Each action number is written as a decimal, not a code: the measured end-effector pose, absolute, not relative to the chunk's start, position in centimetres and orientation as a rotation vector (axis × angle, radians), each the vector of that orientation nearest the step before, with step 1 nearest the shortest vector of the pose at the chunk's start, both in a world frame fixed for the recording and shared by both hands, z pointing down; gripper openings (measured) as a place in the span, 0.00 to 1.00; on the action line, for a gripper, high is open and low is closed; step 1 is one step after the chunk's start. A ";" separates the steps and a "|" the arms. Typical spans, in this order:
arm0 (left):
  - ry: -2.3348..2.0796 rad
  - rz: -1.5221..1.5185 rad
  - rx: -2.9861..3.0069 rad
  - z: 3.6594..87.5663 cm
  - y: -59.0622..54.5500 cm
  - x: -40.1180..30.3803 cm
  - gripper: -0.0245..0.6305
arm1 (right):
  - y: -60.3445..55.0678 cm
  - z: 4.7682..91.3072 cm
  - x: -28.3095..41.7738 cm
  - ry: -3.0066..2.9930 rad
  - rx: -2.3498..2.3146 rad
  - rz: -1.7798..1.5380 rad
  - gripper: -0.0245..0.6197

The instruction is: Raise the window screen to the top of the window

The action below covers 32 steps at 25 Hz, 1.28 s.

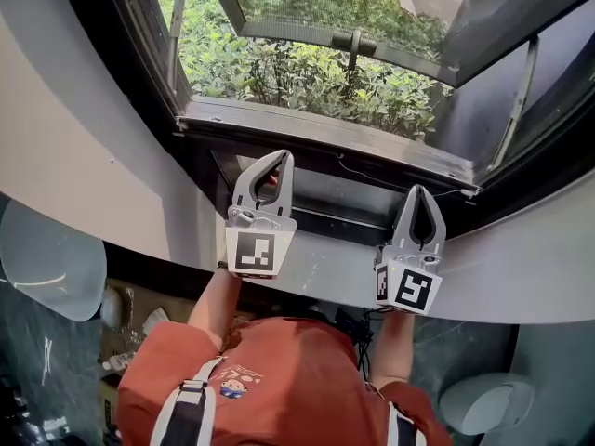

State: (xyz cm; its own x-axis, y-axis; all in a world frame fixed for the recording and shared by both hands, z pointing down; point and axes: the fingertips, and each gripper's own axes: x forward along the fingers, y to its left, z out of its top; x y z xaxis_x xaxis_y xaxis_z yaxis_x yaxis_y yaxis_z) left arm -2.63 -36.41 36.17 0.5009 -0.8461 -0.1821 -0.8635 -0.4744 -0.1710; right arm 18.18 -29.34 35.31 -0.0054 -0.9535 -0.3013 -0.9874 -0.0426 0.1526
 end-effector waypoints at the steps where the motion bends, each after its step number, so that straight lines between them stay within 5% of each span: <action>1: 1.456 0.096 -2.505 36.3 -36.5 -2.6 0.05 | -29.5 35.4 18.1 2.105 -2.142 0.500 0.05; 10: 1.348 -0.202 -2.383 38.6 -38.3 -2.3 0.05 | -31.8 38.7 18.4 2.346 -2.211 0.546 0.05; 14: 1.273 -0.296 -2.359 40.0 -38.9 -2.3 0.13 | -32.5 38.9 17.7 2.435 -2.224 0.587 0.05; 18: 1.187 -0.464 -2.254 41.1 -39.5 -2.5 0.18 | -33.5 40.6 16.7 2.611 -2.237 0.659 0.17; 32: 0.896 -1.007 -1.742 44.8 -42.0 -3.7 0.28 | -35.5 44.4 17.8 2.885 -2.572 1.382 0.26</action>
